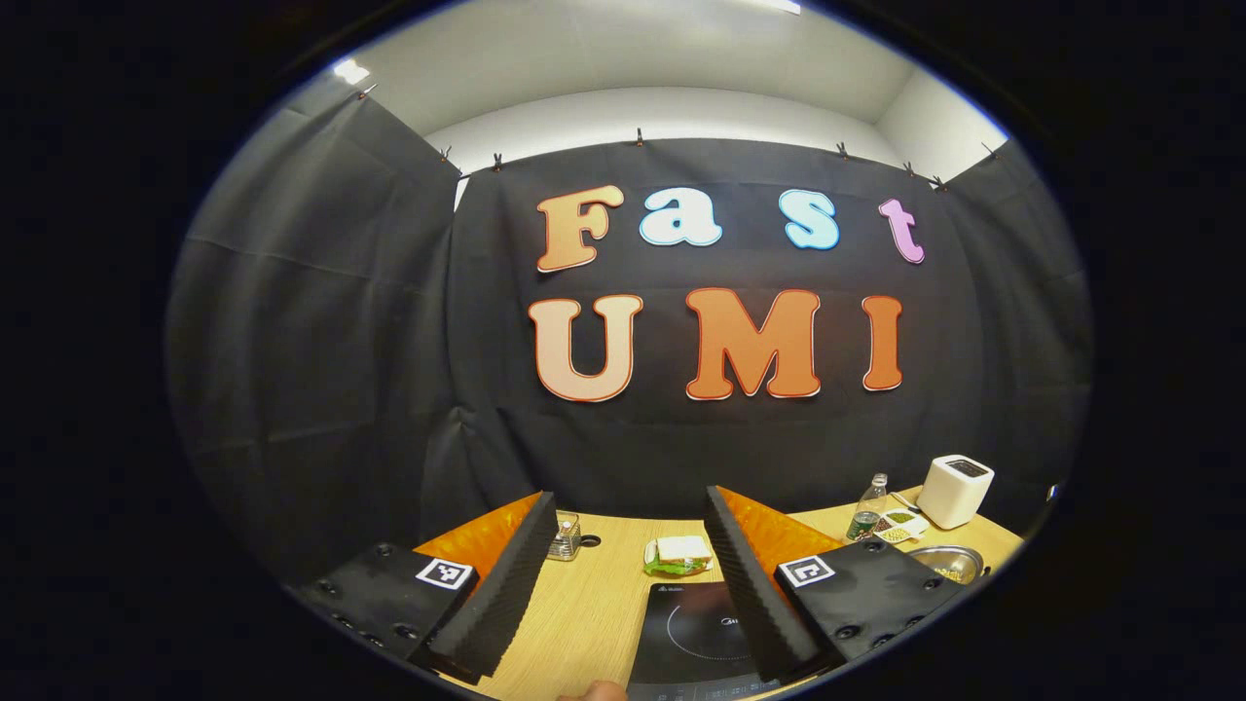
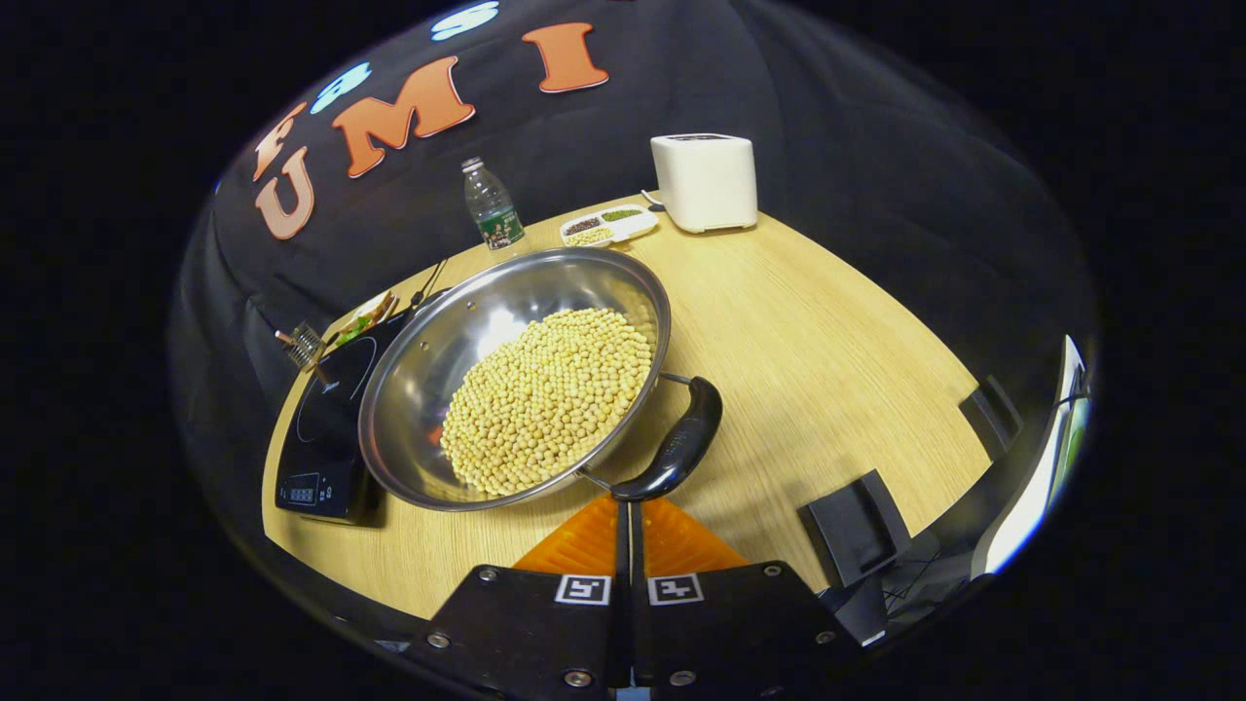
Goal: First push the handle of the pot to place it horizontally, then grasp the pot with both hands and set it on the induction cooktop.
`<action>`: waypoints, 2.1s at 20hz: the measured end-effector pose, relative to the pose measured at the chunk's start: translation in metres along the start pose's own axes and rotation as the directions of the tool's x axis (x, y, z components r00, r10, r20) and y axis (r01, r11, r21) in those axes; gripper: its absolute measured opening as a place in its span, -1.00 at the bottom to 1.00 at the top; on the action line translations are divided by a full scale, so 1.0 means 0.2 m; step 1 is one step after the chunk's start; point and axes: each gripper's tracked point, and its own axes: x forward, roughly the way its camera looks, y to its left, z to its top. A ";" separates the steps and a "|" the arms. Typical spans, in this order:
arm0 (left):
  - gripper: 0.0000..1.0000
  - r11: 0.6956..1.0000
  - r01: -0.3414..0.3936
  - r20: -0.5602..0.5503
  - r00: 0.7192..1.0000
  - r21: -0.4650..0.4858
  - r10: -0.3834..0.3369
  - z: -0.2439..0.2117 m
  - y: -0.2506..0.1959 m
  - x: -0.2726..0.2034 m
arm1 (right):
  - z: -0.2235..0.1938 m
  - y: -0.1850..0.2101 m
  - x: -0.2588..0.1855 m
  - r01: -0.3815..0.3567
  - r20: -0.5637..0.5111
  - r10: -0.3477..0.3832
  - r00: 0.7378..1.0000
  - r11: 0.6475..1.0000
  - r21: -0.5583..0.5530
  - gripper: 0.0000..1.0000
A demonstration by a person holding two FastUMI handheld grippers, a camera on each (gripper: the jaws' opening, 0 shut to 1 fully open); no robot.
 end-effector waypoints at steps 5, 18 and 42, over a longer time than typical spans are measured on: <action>0.96 1.000 -0.002 -0.016 1.000 -0.005 0.001 -0.04 -0.01 0.02 | 0.07 -0.05 0.04 0.009 -0.003 -0.009 1.000 0.999 0.049 -1.00; 1.00 1.000 -0.012 -0.031 0.999 0.009 0.012 -0.07 -0.03 0.08 | 0.26 -0.16 0.18 0.042 -0.001 -0.042 0.999 0.995 0.093 -1.00; 0.93 0.999 -0.027 -0.027 0.999 0.018 0.028 -0.06 -0.08 0.03 | 0.52 -0.18 0.49 0.031 -0.031 -0.028 0.999 0.995 0.097 -1.00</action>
